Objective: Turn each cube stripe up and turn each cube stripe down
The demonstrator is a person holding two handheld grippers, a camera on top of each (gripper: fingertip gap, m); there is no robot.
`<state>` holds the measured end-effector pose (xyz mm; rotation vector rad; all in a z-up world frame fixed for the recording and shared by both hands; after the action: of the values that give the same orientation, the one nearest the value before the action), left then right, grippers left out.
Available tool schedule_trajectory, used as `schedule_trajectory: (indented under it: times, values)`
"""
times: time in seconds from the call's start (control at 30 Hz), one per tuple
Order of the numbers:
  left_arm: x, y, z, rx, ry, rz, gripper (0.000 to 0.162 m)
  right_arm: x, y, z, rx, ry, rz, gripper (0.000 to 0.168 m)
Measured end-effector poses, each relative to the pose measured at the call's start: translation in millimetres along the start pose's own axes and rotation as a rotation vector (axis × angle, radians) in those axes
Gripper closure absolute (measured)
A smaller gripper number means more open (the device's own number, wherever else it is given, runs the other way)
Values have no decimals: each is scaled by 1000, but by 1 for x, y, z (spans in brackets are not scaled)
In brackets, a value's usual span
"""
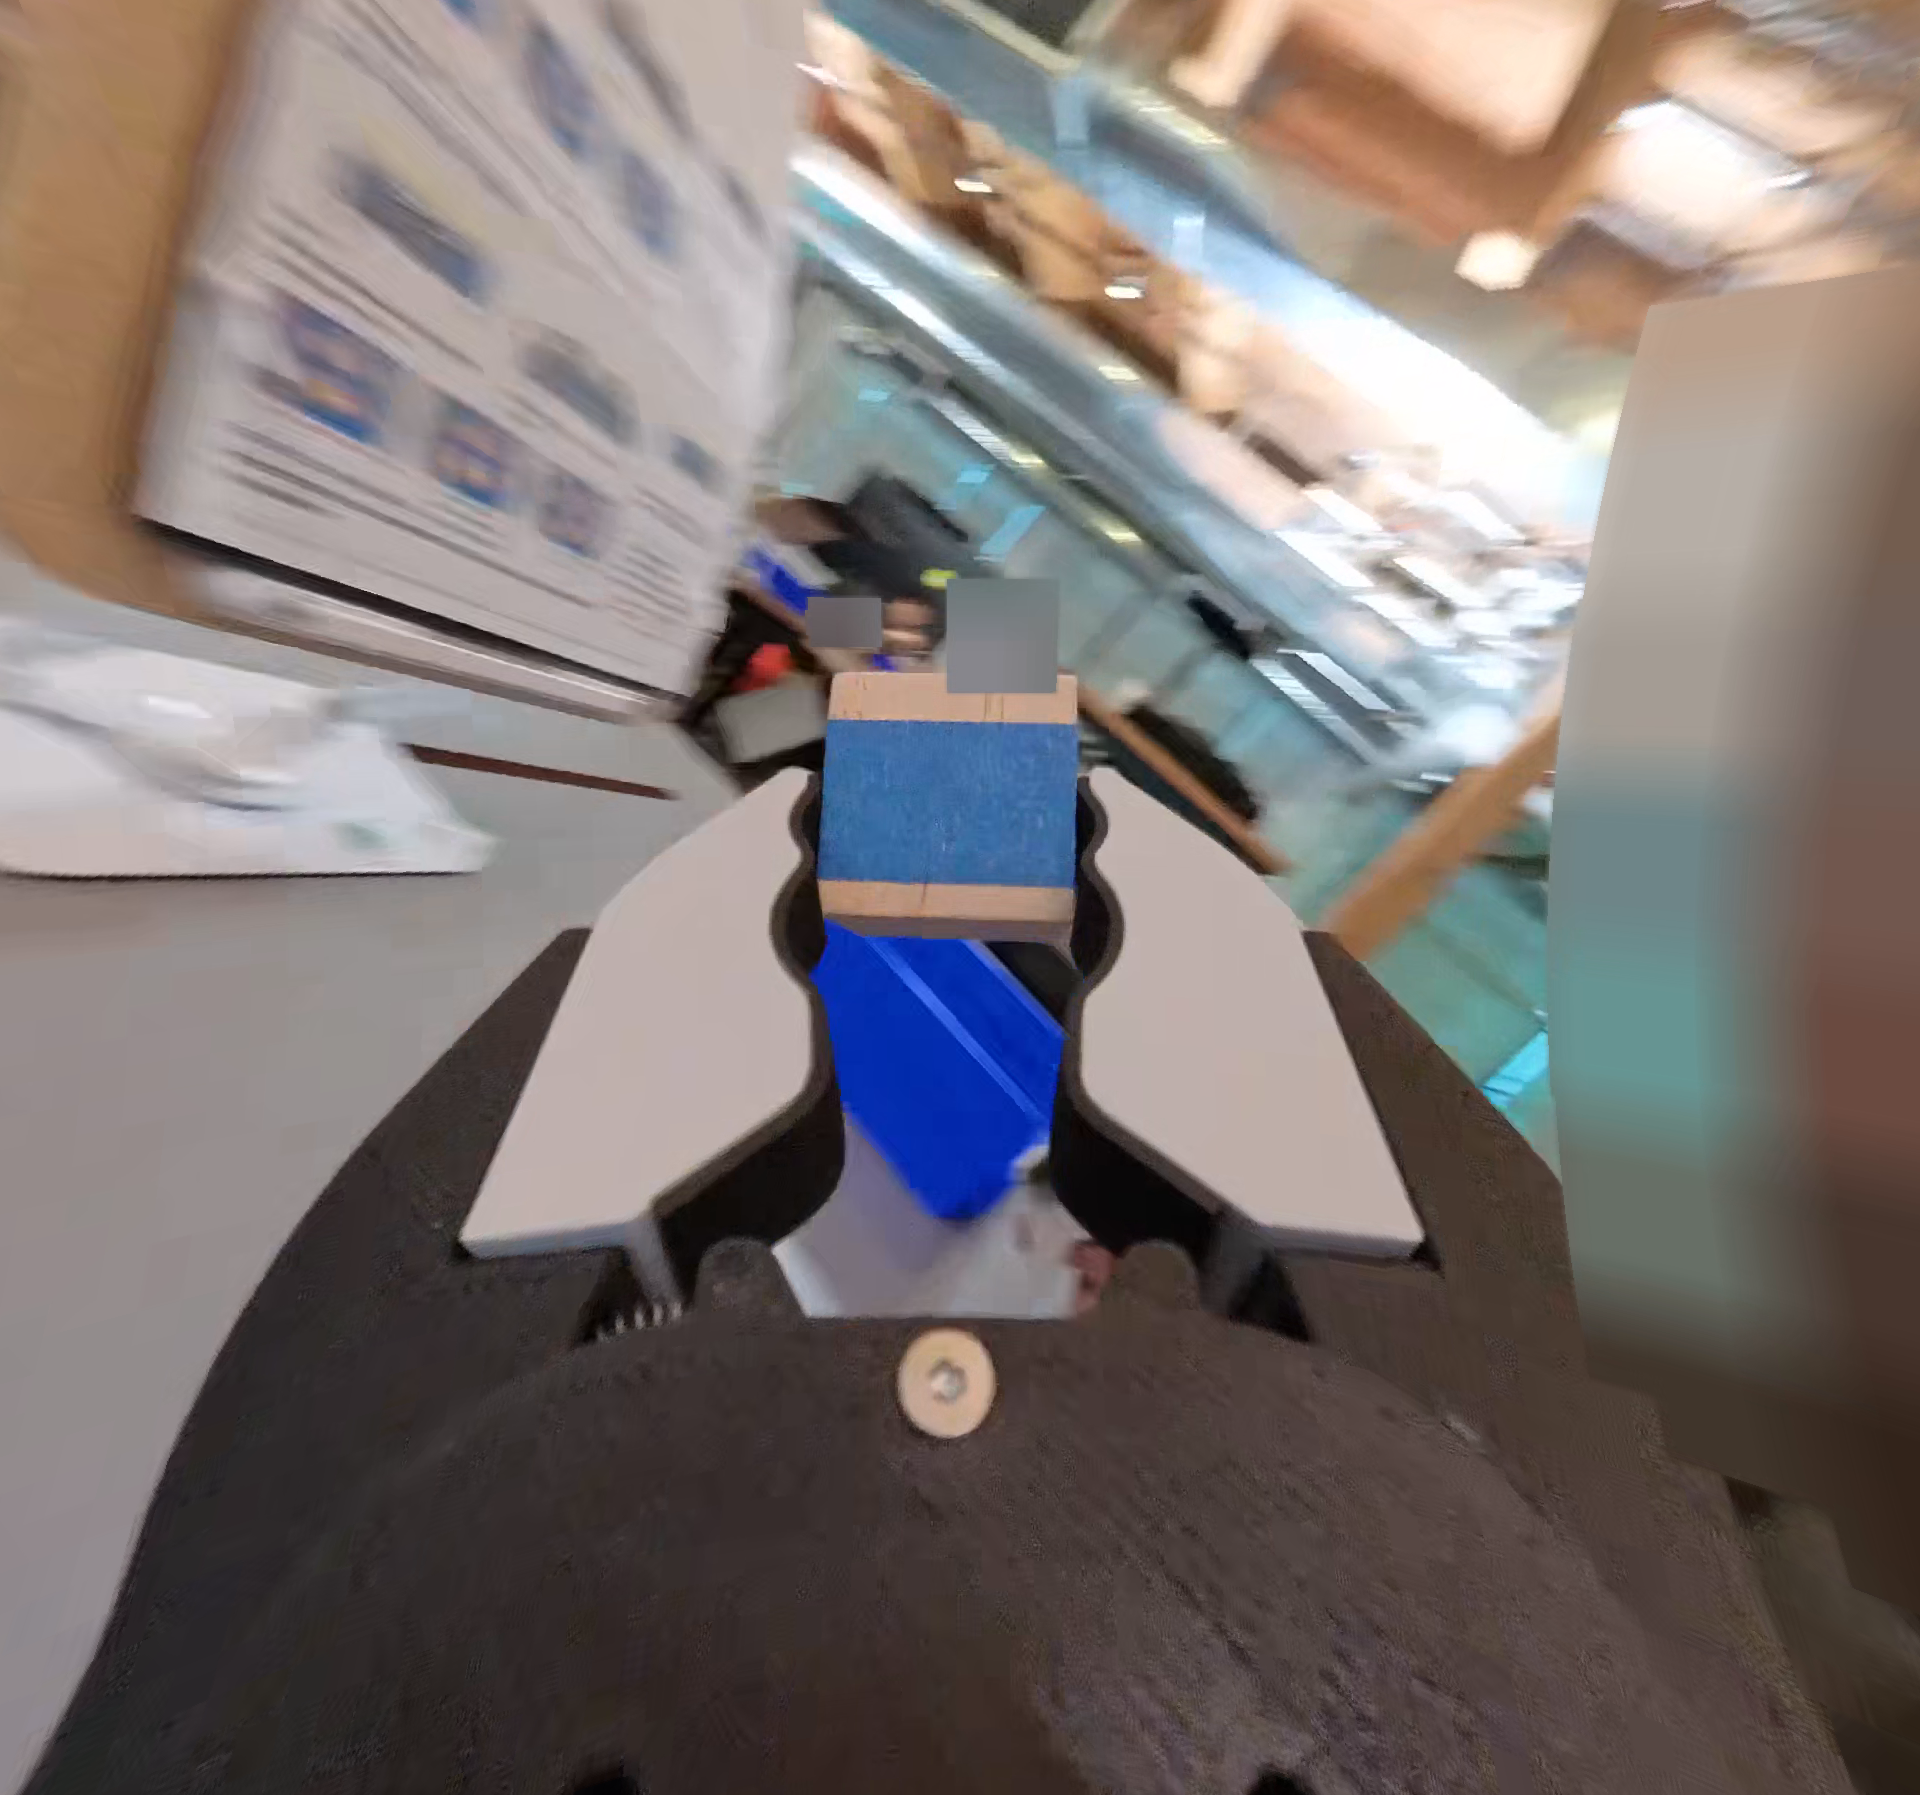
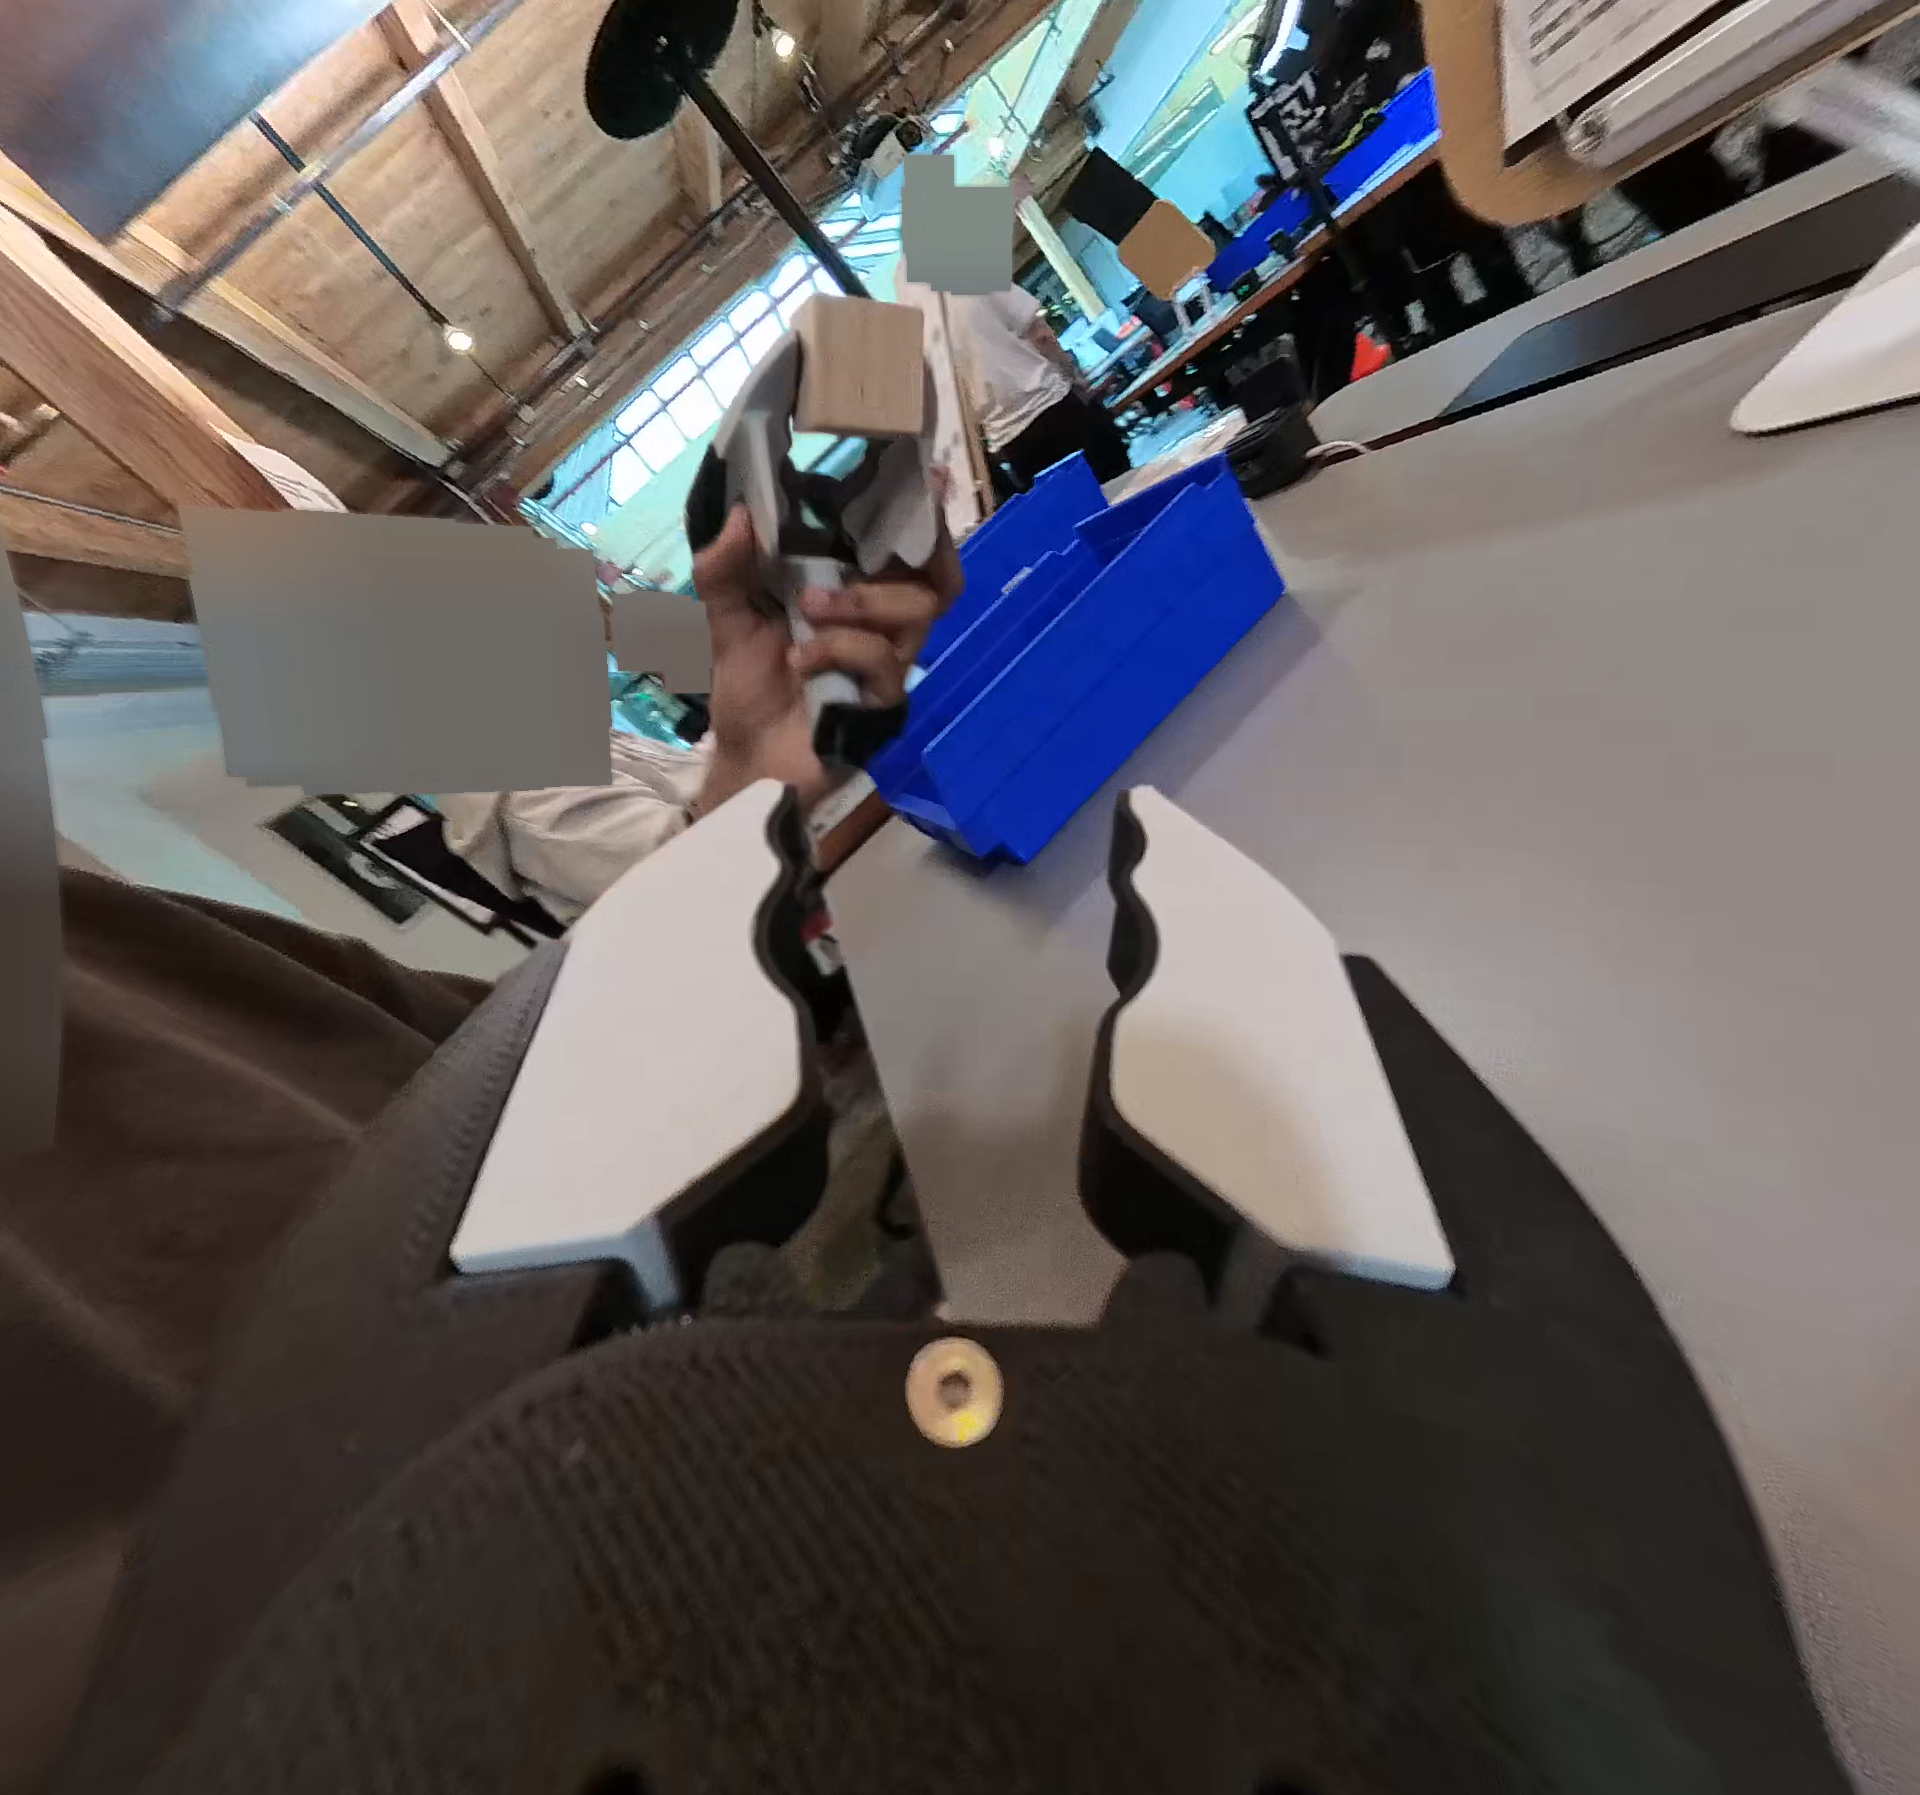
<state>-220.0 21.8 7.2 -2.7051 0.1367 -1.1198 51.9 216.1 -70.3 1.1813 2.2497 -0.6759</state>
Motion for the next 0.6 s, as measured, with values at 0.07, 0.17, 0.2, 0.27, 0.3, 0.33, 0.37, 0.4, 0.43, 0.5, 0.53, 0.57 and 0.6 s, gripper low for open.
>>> schedule_trajectory:
  times: [0.07,0.17,0.2,0.27,0.3,0.33,0.37,0.4,0.43,0.5,0.53,0.57,0.6]
  values:
    - [14,-13,45,10,21,130,118,-4,-6,5,14,-72,-63,108]
    - [19,-28,107,-83,115,206,118,-9,-13,13,59,-158,-128,102]
    - [20,-32,121,-129,157,232,118,-9,-14,16,70,-163,-125,101]
    - [21,-37,145,-206,202,258,118,-7,-15,19,94,-159,-96,99]
    - [22,-38,154,-222,214,255,118,-6,-15,20,100,-161,-91,99]
    - [22,-39,160,-233,234,257,118,-6,-15,20,99,-165,-94,100]
    - [23,-41,164,-245,254,263,118,-5,-16,21,95,-170,-97,102]
    - [24,-41,167,-252,262,262,118,-4,-17,22,90,-173,-94,104]
    - [25,-43,170,-258,259,257,118,-3,-18,23,84,-173,-90,111]
    - [27,-46,175,-272,262,259,118,-2,-19,26,72,-166,-81,123]
    - [28,-47,176,-271,270,262,118,-1,-20,27,64,-160,-78,126]
    - [28,-47,177,-268,279,262,117,-1,-20,27,63,-153,-80,126]
    - [28,-47,177,-266,288,257,118,0,-19,28,64,-150,-81,126]
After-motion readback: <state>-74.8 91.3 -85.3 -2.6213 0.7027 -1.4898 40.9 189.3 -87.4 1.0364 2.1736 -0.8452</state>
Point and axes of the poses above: each gripper's, where its closed fingertips meet, y back along the fingers, z out of its underside, x = y × z across the jaws, the point moved 9 cm from there along y, back along the fingers, and after that the axes turned 6 degrees about -z, right-handed, at the moved point
